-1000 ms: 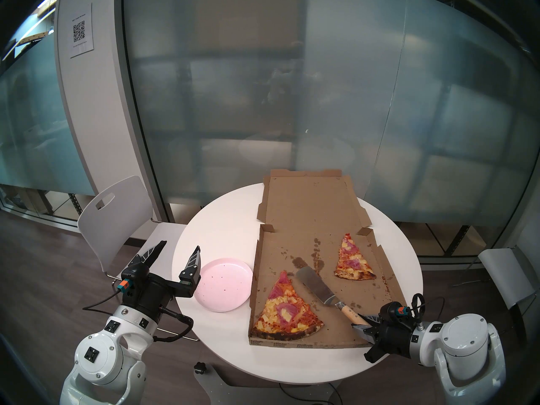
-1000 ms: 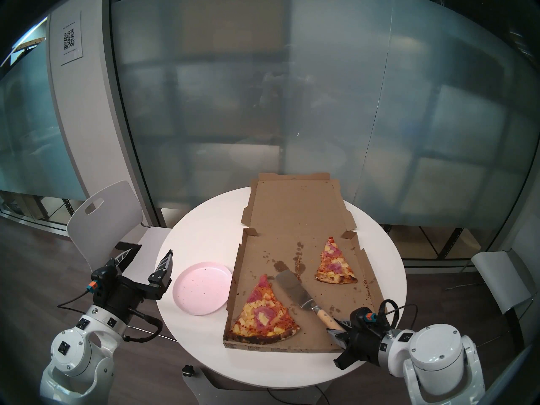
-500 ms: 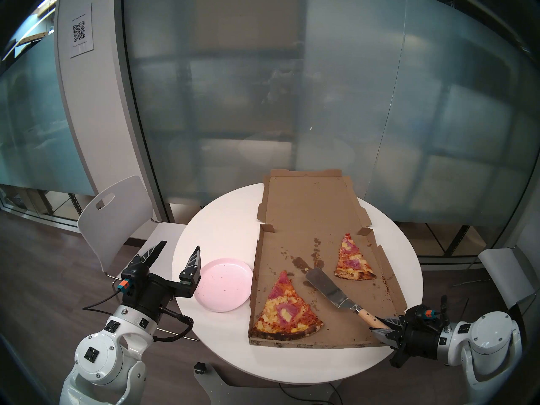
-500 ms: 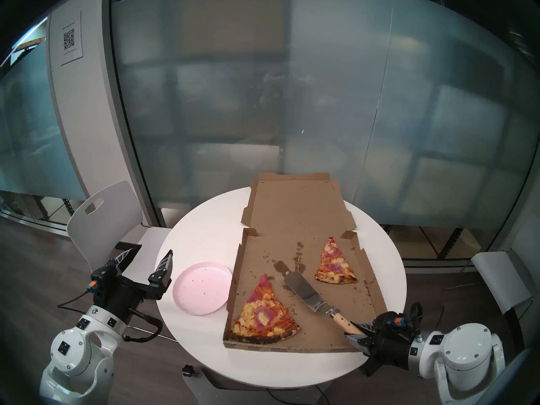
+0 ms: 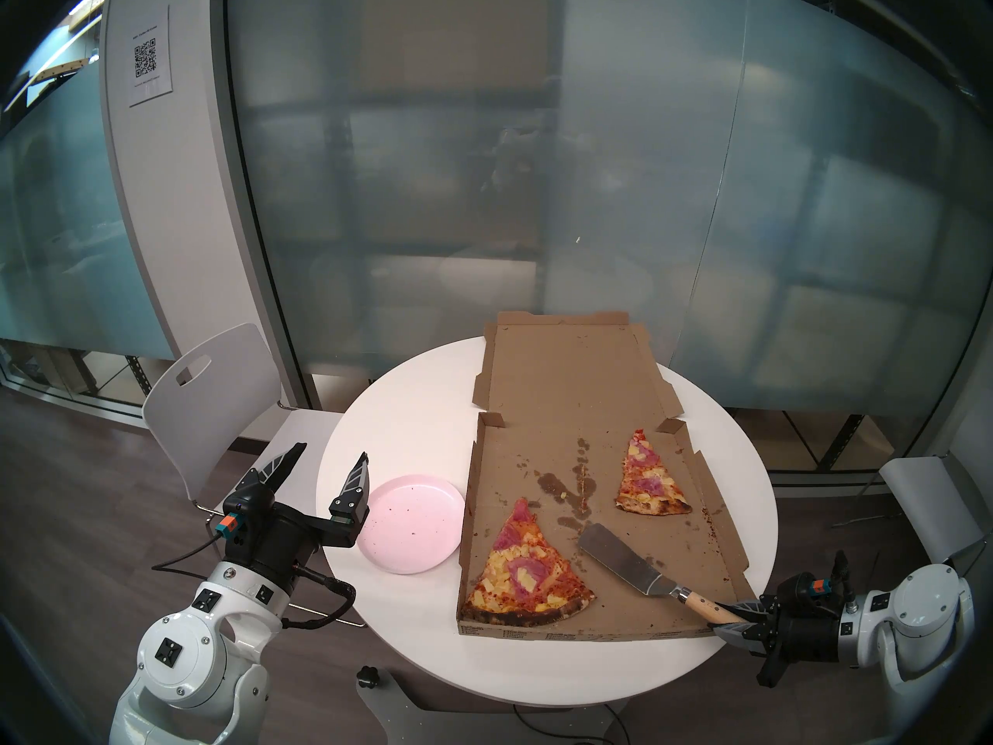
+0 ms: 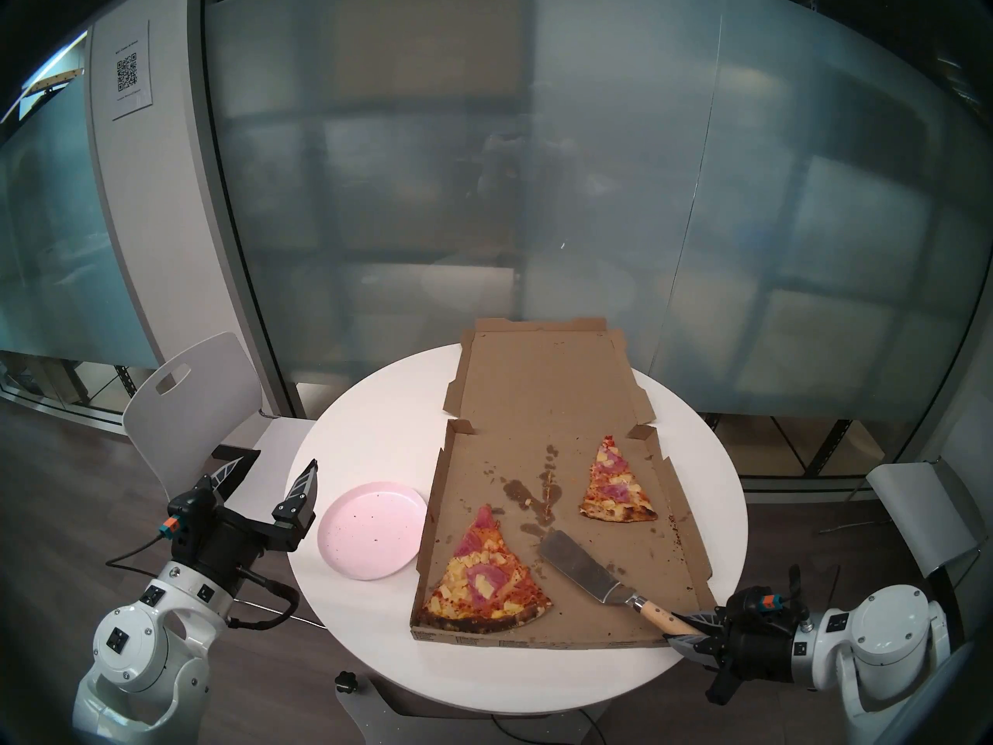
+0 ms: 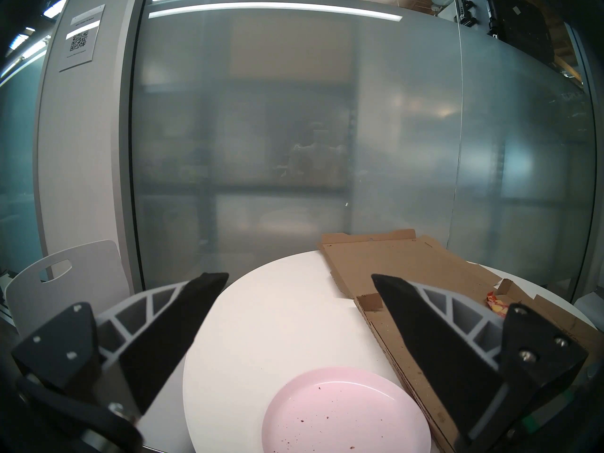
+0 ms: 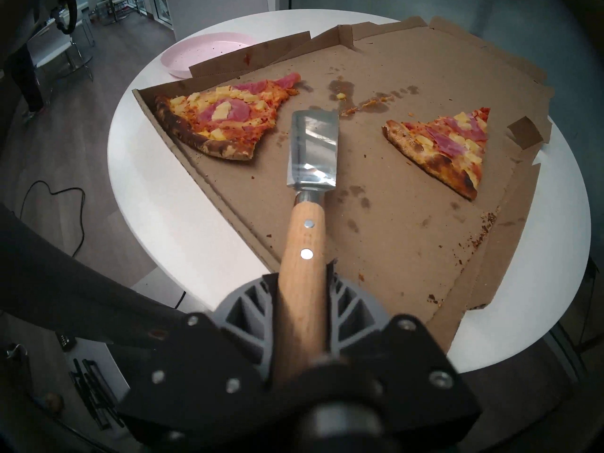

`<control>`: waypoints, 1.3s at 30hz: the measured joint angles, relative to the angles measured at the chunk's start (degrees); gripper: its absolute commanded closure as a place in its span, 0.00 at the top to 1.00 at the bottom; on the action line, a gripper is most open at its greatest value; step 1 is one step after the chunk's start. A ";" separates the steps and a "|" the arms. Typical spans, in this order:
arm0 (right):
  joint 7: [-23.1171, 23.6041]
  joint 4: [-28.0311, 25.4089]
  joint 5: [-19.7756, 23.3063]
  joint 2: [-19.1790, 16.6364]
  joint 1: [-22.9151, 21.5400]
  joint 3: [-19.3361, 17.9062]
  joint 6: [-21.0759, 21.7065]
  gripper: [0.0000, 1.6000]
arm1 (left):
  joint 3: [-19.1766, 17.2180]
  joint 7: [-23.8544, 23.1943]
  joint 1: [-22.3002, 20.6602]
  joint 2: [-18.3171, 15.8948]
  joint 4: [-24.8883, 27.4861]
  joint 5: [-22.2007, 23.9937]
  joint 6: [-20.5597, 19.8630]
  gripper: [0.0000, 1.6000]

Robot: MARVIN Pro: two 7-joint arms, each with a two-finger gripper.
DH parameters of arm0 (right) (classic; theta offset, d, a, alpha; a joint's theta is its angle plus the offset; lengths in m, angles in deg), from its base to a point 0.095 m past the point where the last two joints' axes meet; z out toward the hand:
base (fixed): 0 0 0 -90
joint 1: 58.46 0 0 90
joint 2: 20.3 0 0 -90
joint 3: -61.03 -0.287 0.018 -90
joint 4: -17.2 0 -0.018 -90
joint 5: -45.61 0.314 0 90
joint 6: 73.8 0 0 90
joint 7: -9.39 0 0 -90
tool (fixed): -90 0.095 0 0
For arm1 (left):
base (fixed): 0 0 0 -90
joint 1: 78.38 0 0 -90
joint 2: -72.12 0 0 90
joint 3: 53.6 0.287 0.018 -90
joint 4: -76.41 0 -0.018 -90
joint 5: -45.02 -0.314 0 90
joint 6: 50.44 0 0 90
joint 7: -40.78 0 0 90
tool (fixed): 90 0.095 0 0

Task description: Put pizza slice onto the plate

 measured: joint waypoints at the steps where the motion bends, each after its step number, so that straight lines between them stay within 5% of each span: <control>1: 0.34 0.38 0.10 -0.27 -0.17 -0.06 -0.25 0.00 | 0.00 0.01 0.00 -0.01 0.00 0.00 0.00 1.00; 19: 2.87 5.75 -0.67 -4.82 -4.51 3.92 -4.14 0.00 | 0.04 0.19 0.04 -0.22 0.00 0.11 0.06 1.00; 39: 3.52 5.44 -5.14 -7.40 -7.76 7.24 -2.44 0.00 | 0.12 0.39 0.08 -0.44 0.00 0.21 0.14 1.00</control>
